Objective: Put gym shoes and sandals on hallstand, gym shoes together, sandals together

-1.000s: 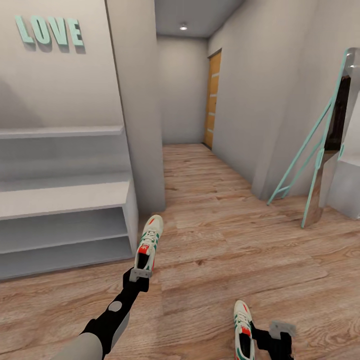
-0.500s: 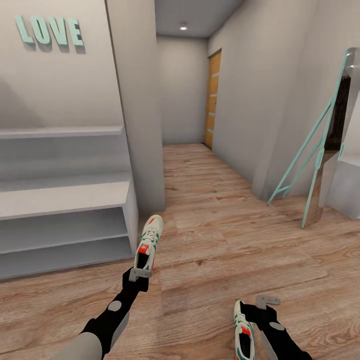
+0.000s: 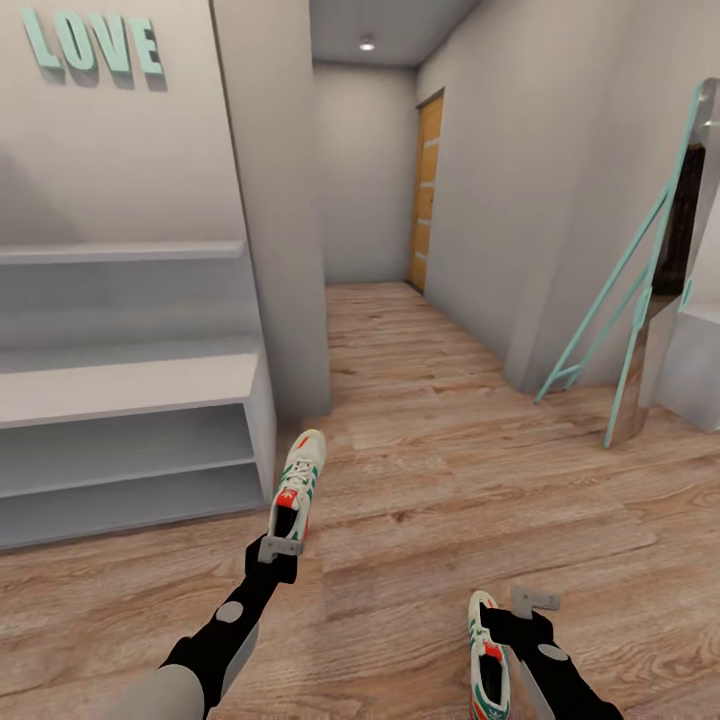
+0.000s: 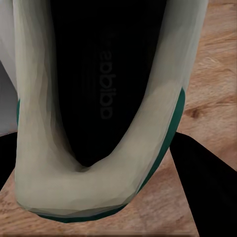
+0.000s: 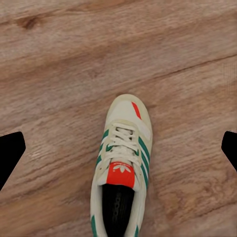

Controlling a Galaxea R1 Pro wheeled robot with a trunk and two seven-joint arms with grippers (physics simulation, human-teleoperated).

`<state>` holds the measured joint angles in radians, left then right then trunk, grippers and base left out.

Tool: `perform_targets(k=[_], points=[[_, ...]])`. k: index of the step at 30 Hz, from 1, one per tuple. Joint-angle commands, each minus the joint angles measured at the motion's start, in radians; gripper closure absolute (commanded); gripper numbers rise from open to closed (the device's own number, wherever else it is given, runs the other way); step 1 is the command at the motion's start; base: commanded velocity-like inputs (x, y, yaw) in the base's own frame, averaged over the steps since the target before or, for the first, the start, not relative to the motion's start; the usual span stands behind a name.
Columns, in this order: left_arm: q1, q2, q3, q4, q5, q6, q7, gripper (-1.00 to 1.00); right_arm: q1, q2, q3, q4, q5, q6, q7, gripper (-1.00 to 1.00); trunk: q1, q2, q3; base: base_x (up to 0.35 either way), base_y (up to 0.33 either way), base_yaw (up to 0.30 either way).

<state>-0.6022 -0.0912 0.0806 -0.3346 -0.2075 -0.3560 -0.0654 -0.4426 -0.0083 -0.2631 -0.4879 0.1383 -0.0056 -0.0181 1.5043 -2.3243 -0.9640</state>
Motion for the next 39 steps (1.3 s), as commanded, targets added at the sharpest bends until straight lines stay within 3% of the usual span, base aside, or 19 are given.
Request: perform_targets(k=[1,10,17,20,25,39], points=[[-0.001,-0.001,0.008,0.000,-0.006,-0.003,-0.006,1.00,-0.001,0.001,-0.004,0.000,0.010,-0.001,-0.001,-1.00,0.004,-0.008,-0.006,0.000,0.000,0.000],[-0.001,-0.003,0.008,0.000,-0.006,-0.004,-0.007,1.00,-0.001,0.001,-0.005,0.000,0.009,-0.001,-0.002,-1.00,0.038,-0.071,-0.048,0.000,0.000,0.000],[-0.001,-0.004,0.010,-0.005,-0.006,-0.006,-0.045,1.00,-0.001,-0.001,-0.005,0.000,0.009,-0.001,-0.002,-1.00,0.065,-0.120,-0.081,0.000,0.000,0.000],[0.003,-0.004,0.012,-0.089,-0.005,-0.006,-0.054,1.00,-0.001,-0.001,-0.005,0.000,0.009,-0.001,-0.002,-1.00,0.077,-0.141,-0.095,0.000,0.000,0.000],[0.004,-0.005,0.012,-0.139,-0.004,-0.005,-0.065,1.00,-0.001,-0.001,-0.005,0.000,0.010,-0.002,-0.002,-1.00,0.096,-0.176,-0.119,0.000,0.000,0.000],[0.003,-0.007,0.013,-0.143,-0.004,-0.003,-0.089,1.00,-0.001,-0.001,-0.005,0.000,0.010,-0.001,-0.002,-1.00,0.102,-0.179,-0.195,0.000,0.000,0.043]])
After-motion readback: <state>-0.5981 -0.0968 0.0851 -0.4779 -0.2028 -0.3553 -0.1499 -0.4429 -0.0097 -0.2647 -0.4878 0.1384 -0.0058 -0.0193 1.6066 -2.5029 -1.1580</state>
